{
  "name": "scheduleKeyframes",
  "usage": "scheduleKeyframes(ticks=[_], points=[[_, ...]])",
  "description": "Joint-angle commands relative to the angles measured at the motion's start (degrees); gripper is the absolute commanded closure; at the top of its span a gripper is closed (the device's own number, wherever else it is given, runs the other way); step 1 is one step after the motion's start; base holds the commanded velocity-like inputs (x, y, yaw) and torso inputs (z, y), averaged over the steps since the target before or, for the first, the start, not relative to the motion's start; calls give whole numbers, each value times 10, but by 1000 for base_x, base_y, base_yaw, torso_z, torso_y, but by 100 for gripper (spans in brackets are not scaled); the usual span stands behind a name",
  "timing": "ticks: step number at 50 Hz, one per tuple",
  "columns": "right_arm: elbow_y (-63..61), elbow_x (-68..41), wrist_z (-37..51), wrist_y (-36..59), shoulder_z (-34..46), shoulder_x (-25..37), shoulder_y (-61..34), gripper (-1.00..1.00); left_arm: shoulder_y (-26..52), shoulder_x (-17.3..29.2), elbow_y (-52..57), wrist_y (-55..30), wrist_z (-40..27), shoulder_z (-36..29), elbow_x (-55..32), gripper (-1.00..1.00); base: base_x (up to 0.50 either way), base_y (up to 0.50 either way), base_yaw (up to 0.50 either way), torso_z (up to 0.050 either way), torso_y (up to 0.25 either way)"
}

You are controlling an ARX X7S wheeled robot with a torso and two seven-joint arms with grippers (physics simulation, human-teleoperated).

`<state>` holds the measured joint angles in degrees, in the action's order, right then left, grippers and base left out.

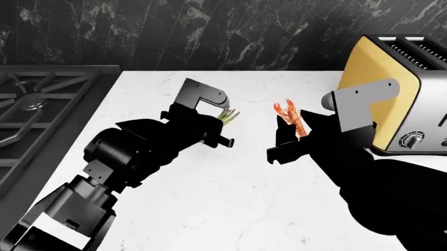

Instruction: Place both pans onto different burners. Then place the asparagus and the shrimp on different pans.

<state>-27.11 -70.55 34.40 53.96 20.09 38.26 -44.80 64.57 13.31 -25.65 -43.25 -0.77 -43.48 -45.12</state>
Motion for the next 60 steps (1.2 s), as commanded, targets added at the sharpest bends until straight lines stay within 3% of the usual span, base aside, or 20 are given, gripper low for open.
scheduleKeyframes(ticks=[1,13,22,33,46,60], points=[[-5,12,-3,-6,-1,1,5,100,-40,80,226,-55,-91,71,-97,100,0,0,0,0,0],[-10,24,1,-22,-3,-1,17,100,-132,193,447,-62,-224,201,-209,100,0,0,0,0,0],[-26,25,10,-29,-4,-3,24,100,-230,264,572,-29,-262,240,-208,100,0,0,0,0,0],[-22,36,8,-35,-3,0,28,100,-241,276,592,-23,-268,251,-218,100,-350,21,0,0,0],[-19,31,13,-43,-11,-3,26,100,-234,290,604,-21,-279,269,-231,100,0,13,0,0,0],[-27,10,37,-33,-21,1,12,100,-186,310,617,-48,-305,282,-265,100,1,500,0,0,0]])
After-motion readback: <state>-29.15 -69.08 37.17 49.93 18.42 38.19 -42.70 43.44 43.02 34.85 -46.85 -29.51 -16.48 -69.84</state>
